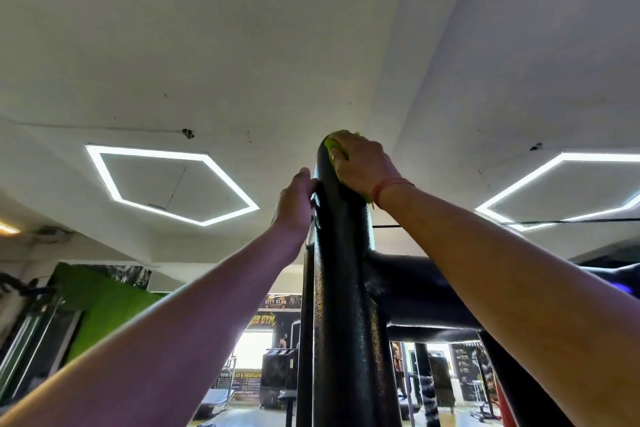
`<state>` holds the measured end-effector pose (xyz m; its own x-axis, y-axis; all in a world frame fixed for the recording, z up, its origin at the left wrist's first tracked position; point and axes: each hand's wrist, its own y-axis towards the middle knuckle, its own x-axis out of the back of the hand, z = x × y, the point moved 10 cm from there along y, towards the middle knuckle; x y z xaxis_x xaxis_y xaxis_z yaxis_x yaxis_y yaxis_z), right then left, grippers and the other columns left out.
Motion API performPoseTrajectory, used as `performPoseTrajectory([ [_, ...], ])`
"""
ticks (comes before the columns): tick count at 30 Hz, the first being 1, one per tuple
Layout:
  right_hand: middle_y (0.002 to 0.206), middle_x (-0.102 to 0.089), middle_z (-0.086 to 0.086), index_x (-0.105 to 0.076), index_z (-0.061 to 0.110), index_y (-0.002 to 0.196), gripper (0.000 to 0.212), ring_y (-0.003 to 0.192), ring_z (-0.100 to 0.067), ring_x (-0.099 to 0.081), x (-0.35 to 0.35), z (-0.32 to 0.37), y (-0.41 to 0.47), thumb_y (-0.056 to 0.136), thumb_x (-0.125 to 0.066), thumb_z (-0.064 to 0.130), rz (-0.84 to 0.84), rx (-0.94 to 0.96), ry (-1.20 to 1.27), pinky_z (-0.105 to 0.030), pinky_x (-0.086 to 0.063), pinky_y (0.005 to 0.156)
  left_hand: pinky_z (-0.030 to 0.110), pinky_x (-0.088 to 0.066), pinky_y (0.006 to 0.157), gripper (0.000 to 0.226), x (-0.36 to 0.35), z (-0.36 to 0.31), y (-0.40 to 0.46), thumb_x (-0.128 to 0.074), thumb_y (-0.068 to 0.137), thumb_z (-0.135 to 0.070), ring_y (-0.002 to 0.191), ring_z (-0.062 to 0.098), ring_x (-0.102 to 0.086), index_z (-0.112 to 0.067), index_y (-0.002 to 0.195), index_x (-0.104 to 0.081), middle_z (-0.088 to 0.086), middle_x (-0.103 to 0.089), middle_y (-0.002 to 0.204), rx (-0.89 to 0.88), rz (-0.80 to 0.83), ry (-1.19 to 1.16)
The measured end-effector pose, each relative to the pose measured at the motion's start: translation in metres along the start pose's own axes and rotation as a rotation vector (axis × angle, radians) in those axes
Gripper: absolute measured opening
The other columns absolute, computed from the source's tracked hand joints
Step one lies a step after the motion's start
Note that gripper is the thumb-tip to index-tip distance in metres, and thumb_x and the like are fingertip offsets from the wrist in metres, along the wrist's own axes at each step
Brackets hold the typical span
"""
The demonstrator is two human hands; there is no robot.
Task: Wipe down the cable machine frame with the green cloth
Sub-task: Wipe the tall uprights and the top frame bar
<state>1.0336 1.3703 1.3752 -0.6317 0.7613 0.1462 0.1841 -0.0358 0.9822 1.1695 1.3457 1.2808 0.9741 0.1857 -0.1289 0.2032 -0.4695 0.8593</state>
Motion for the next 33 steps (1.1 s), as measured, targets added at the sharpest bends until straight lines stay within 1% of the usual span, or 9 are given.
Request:
performPoseTrajectory([
  [5,0.13,-0.059,-0.005,-0.06,0.022,0.122,0.027,0.119,-0.029,-0.055,-0.008,0.014,0.009,0.1,-0.044,0.027,-0.023,0.028,-0.03,-0.032,-0.039,0.087,0.033,-0.047,0.089,0.047,0.004,0.011,0.007,-0.035,0.102,-0.048,0.095,0.009,-0.065,-0.027,0.086,-0.074,-0.019,-0.075,0.082,0.036,-0.003,-0.065],
  [8,0.136,-0.057,-0.002,-0.061,0.022,0.127,0.031,0.125,-0.025,-0.051,-0.01,0.023,-0.015,0.1,-0.047,0.027,-0.033,0.14,-0.077,-0.033,-0.041,0.098,0.029,-0.045,0.076,0.046,0.005,0.015,0.009,-0.035,0.102,-0.049,0.086,0.01,-0.066,-0.027,0.091,-0.074,-0.018,-0.075,0.076,0.043,0.008,-0.074],
  [10,0.147,-0.051,-0.001,-0.06,0.022,0.133,0.035,0.141,-0.026,-0.037,-0.01,0.025,-0.011,0.102,-0.045,0.028,0.014,0.165,-0.105,-0.034,-0.033,0.112,0.03,-0.048,0.08,0.046,0.007,0.015,0.008,-0.036,0.1,-0.051,0.086,0.011,-0.066,-0.027,0.089,-0.074,-0.017,-0.075,0.078,0.041,0.003,-0.069],
  [13,0.167,-0.02,0.002,-0.054,0.02,0.141,0.042,0.156,-0.027,-0.003,-0.016,0.024,0.014,0.102,-0.041,0.032,0.078,0.164,-0.228,-0.046,-0.018,0.124,0.043,-0.049,0.1,0.049,0.01,0.015,0.01,-0.041,0.085,-0.06,0.103,0.021,-0.069,-0.028,0.085,-0.078,-0.013,-0.077,0.094,0.037,-0.037,-0.058],
  [17,0.157,-0.041,0.002,-0.051,0.021,0.145,0.044,0.151,-0.02,-0.023,-0.022,0.03,0.011,0.103,-0.043,0.029,0.066,0.156,-0.126,-0.035,-0.025,0.119,0.046,-0.047,0.101,0.047,0.014,0.019,0.008,-0.041,0.081,-0.062,0.104,0.024,-0.069,-0.036,0.073,-0.08,-0.008,-0.078,0.096,0.047,-0.046,-0.068],
  [21,0.152,-0.046,0.004,-0.053,0.027,0.144,0.042,0.148,-0.018,-0.03,-0.022,0.028,-0.012,0.102,-0.046,0.029,0.099,0.191,-0.047,-0.036,-0.027,0.119,0.041,-0.048,0.097,0.05,0.019,0.024,0.004,-0.041,0.093,-0.058,0.104,0.023,-0.068,-0.026,0.09,-0.08,-0.004,-0.078,0.102,0.072,-0.033,-0.085],
  [26,0.151,-0.047,-0.004,-0.052,0.027,0.143,0.041,0.145,-0.026,-0.034,-0.014,0.013,0.018,0.103,-0.043,0.03,0.073,-0.013,0.002,-0.036,-0.032,0.114,0.045,-0.048,0.102,0.056,0.018,0.018,-0.005,-0.042,0.076,-0.063,0.11,0.02,-0.066,-0.026,0.097,-0.078,-0.013,-0.077,0.103,0.057,-0.036,-0.067],
  [29,0.144,-0.05,-0.003,-0.056,0.03,0.137,0.038,0.132,-0.027,-0.049,-0.016,0.014,0.008,0.101,-0.044,0.032,0.067,-0.042,0.084,-0.038,-0.041,0.11,0.04,-0.048,0.095,0.049,0.017,0.019,-0.008,-0.043,0.09,-0.057,0.109,0.017,-0.066,-0.023,0.102,-0.076,-0.012,-0.076,0.106,0.065,-0.033,-0.101],
  [33,0.152,-0.047,0.003,-0.052,0.032,0.14,0.037,0.142,-0.021,-0.041,-0.015,0.01,-0.035,0.103,-0.046,0.034,0.098,0.057,0.123,-0.04,-0.035,0.117,0.041,-0.047,0.097,0.049,0.016,0.023,-0.013,-0.046,0.081,-0.062,0.1,0.02,-0.066,-0.028,0.081,-0.081,-0.009,-0.078,0.098,0.086,-0.014,-0.11],
])
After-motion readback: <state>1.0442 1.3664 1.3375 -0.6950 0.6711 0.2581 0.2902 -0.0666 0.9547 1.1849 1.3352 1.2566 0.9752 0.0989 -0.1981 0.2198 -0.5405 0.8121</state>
